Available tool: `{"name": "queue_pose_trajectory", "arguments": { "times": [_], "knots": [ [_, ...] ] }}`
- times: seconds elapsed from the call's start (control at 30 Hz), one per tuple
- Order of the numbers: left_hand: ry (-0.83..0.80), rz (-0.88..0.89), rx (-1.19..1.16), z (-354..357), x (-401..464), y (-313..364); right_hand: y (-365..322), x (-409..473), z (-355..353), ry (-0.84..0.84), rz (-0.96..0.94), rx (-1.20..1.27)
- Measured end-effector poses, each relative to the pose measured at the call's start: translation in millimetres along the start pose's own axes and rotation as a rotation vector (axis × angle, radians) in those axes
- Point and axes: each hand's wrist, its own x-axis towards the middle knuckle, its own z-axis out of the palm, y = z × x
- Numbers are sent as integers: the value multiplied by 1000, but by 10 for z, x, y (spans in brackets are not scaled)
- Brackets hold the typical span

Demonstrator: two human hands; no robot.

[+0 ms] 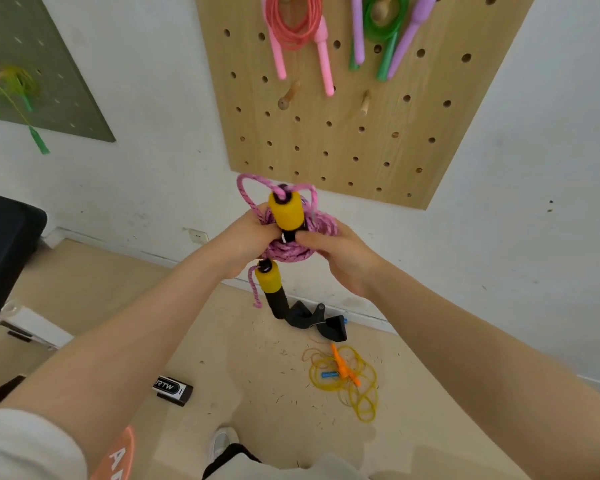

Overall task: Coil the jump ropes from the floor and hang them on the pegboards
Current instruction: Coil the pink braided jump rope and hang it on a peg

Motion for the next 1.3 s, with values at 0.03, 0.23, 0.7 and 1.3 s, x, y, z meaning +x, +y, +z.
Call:
{"name": "queue_pose_trajectory", "arguments": {
  "times": [0.03, 0.23, 0.7, 1.3],
  "knots": [
    [67, -16, 21, 12, 9, 4, -67, -34, 35, 0, -43, 10],
    [347, 79, -92, 186, -5, 198, -158, 49, 107, 121, -254, -217],
    [105, -102, -507, 187, -120, 187, -310, -16, -233, -111, -479, -867],
    [155, 64, 198, 165, 21, 350, -385, 75, -355, -122, 125, 207]
  ]
}}
